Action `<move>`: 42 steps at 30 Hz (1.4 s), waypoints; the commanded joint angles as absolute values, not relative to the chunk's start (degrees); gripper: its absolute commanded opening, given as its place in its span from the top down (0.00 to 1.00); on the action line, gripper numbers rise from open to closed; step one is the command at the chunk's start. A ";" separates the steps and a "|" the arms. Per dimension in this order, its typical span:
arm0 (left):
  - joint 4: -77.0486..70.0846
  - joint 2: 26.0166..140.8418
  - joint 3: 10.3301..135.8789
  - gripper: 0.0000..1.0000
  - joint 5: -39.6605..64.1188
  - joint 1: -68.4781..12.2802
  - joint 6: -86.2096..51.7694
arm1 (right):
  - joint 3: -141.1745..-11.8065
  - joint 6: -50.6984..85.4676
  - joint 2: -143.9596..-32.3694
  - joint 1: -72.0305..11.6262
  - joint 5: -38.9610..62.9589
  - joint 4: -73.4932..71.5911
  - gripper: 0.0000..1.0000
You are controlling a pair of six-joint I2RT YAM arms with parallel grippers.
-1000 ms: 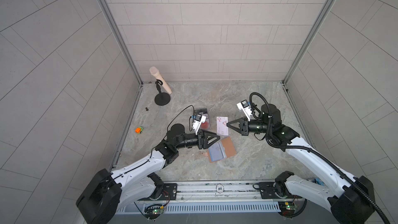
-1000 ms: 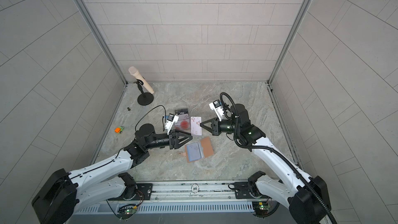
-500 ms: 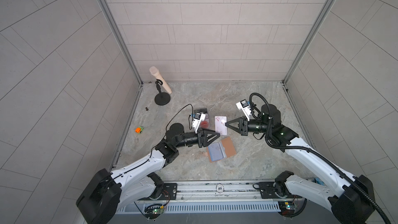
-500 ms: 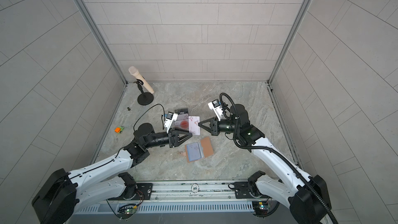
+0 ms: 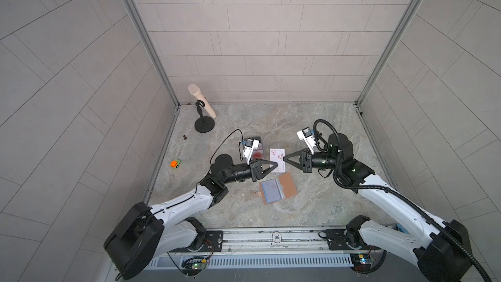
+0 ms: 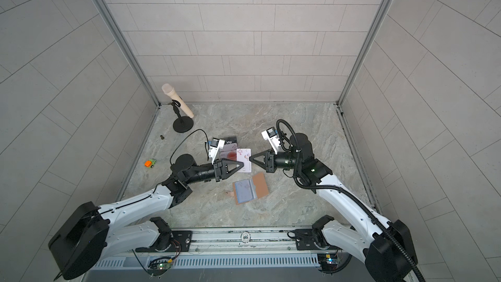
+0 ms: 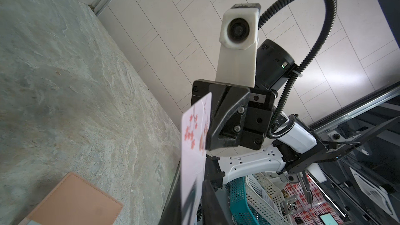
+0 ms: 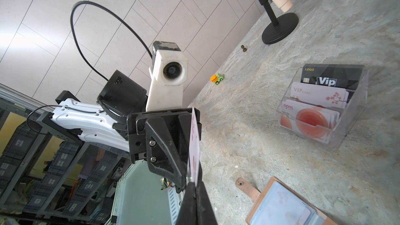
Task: Take the credit cards out of the card holder
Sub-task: Place the credit card in the storage box.
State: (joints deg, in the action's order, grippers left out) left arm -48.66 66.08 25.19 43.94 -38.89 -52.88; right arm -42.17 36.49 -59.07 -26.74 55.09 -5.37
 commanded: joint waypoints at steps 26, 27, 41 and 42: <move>37.12 64.69 60.29 1.00 33.00 -29.90 7.10 | -47.88 20.37 -60.42 -27.07 31.41 26.38 0.44; 37.18 65.58 61.04 1.00 33.00 -29.71 9.22 | -48.05 20.01 -60.84 -27.03 30.61 26.88 0.44; 56.88 83.13 79.90 1.00 30.65 -23.62 47.73 | -48.52 18.46 -61.44 -27.03 23.25 30.40 0.37; 57.65 84.48 80.97 1.00 30.97 -23.02 50.99 | -48.45 18.46 -61.44 -27.07 23.03 30.41 0.37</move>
State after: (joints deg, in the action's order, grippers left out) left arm 52.05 82.32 78.11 30.20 -24.08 38.04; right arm -47.16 19.64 -61.98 -27.00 25.52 29.08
